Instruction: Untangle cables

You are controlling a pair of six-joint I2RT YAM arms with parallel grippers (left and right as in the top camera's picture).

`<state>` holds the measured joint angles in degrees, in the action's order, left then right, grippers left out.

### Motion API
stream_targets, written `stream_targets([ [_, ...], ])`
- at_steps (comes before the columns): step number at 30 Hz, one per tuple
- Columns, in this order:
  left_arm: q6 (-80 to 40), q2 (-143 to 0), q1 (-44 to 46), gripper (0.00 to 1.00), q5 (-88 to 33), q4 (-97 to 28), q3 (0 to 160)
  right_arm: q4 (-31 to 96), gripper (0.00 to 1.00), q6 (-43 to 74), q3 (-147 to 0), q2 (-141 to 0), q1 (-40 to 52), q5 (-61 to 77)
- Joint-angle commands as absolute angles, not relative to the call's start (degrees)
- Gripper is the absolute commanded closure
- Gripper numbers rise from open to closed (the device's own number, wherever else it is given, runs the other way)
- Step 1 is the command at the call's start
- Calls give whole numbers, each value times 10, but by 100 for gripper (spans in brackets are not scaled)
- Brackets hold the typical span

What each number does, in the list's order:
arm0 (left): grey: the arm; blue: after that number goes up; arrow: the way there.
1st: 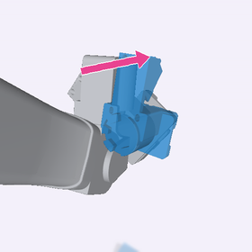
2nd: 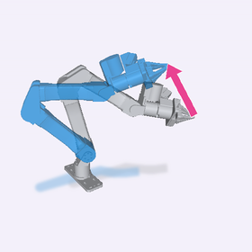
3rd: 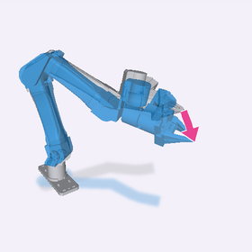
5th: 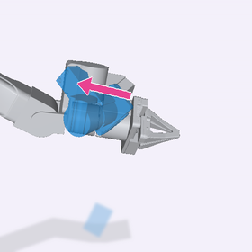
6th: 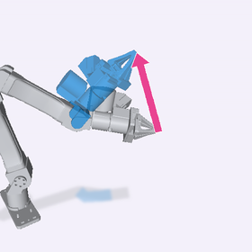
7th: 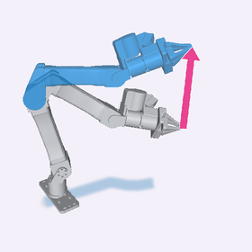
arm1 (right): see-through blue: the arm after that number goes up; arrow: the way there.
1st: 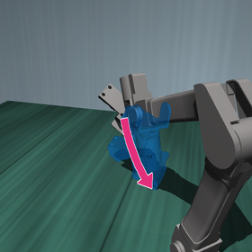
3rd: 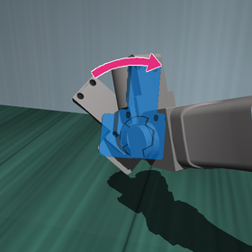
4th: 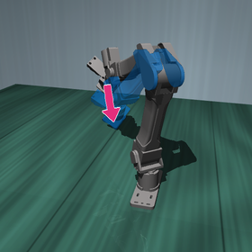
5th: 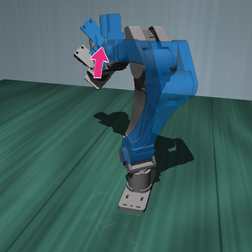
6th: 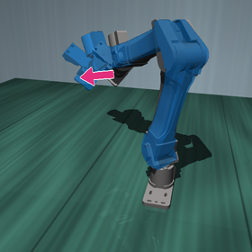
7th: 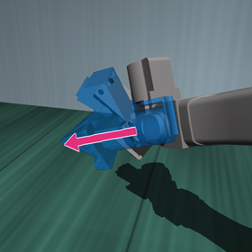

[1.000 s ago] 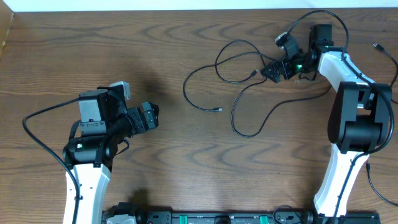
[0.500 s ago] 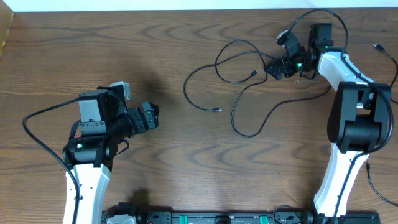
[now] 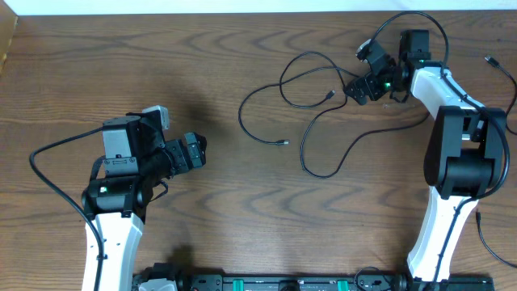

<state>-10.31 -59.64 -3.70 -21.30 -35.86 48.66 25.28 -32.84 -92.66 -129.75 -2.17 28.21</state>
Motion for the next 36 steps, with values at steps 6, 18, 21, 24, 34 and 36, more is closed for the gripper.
stream_targets([
  [6, -98, -598, -39, 2, -218, -360, 492, 241, 4, -337, -930, -1306, -7, 282],
  [18, -98, -598, -39, 2, -218, -360, 492, 229, 1, -296, -930, -1334, -7, 289],
  [21, -98, -598, -39, 2, -218, -360, 492, 231, 1, -287, -930, -1342, -7, 290],
  [24, -98, -598, -39, 2, -218, -360, 492, 234, 2, -285, -930, -1344, -7, 290],
  [34, -98, -598, -39, 2, -218, -360, 492, 319, 10, -304, -930, -1344, -7, 270],
  [36, -98, -598, -39, 2, -218, -360, 492, 338, 12, -310, -930, -1344, -5, 252],
])
